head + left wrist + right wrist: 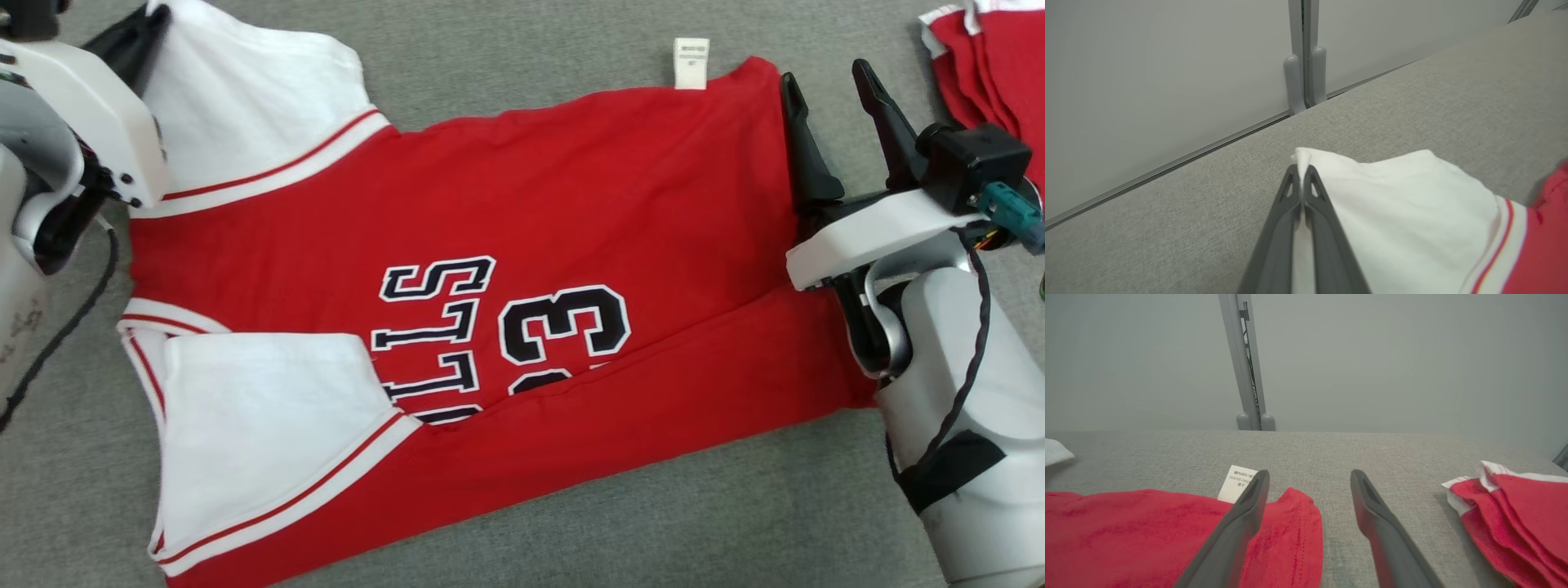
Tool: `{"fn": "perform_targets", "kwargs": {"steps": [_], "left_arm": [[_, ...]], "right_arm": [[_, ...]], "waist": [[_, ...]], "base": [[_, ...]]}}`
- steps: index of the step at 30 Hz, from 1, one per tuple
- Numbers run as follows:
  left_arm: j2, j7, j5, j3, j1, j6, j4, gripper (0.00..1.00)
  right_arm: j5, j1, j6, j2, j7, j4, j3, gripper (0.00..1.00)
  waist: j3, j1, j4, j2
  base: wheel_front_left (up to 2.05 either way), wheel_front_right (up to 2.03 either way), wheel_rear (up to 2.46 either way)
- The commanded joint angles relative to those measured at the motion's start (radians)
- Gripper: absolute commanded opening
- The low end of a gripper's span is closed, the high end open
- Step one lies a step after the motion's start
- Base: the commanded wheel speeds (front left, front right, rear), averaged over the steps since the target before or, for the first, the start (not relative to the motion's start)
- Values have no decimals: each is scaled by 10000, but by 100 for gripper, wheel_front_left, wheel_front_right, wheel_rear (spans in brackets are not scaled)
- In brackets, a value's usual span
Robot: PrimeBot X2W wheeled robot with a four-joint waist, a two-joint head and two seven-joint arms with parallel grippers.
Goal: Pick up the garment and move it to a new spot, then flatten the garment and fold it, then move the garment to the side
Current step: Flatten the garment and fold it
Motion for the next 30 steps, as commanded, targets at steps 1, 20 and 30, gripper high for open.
{"fn": "perform_targets", "kwargs": {"steps": [1, 20, 30], "left_arm": [[4, -210, -17, 31, 134, 19, -68, 0], [-277, -1521, 363, -391, 1353, 423, -1628, 0], [-155, -1430, 315, -398, 1309, 531, -1864, 0]], "right_arm": [[86, -193, -20, -160, 202, 83, 51, 100], [1278, -1985, -20, -2174, 3682, 2973, 1389, 100], [1821, -2306, -20, -2265, 4005, 3703, 2053, 100]], "waist": [[-267, 0, 472, 0], [-715, 0, 2062, 0], [-610, 0, 2045, 0]], "base": [[0, 0, 0], [0, 0, 0], [0, 0, 0]]}}
